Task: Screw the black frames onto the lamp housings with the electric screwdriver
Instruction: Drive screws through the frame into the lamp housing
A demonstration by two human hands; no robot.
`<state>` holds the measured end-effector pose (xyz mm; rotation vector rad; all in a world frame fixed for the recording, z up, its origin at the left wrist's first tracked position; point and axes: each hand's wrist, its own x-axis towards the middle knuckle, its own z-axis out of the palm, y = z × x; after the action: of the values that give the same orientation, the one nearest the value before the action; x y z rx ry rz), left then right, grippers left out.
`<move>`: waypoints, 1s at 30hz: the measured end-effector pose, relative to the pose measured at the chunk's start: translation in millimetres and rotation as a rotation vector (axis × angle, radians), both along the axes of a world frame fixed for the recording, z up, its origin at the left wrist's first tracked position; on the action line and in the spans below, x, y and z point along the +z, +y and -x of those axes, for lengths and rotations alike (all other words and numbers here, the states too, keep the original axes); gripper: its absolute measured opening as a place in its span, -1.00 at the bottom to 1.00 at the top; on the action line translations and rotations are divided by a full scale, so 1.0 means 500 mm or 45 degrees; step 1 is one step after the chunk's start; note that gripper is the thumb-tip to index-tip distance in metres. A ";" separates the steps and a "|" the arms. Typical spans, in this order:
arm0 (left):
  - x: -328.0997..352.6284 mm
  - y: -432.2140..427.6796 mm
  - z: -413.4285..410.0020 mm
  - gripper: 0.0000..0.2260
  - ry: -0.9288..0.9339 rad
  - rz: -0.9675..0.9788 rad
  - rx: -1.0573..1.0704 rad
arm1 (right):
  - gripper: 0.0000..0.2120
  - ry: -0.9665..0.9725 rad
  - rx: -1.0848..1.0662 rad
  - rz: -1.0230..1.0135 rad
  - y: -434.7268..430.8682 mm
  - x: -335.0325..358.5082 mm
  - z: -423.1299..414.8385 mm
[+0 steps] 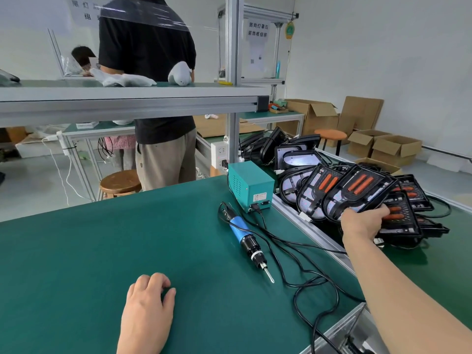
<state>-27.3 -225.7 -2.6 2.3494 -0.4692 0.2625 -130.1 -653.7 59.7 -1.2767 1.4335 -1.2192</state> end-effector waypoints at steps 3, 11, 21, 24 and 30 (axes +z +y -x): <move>0.001 -0.002 0.001 -0.91 0.005 -0.009 -0.003 | -0.29 0.043 0.004 0.082 0.012 -0.013 0.003; 0.003 0.001 0.003 -0.91 -0.007 0.004 -0.021 | -0.15 0.288 0.027 0.211 0.041 -0.040 0.003; 0.004 0.001 0.003 -0.91 -0.004 0.016 -0.013 | -0.03 0.453 -0.033 0.318 0.049 -0.042 0.009; 0.003 0.002 0.004 -0.91 0.010 0.014 -0.017 | -0.05 0.476 -0.037 0.360 0.050 -0.046 0.022; -0.001 0.001 0.000 -0.92 0.008 -0.008 -0.016 | -0.09 0.423 0.003 0.434 0.049 -0.059 0.037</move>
<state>-27.2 -225.0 -2.9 2.3521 -0.4822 0.2483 -148.5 -629.5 30.1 -1.7803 1.4931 -1.3347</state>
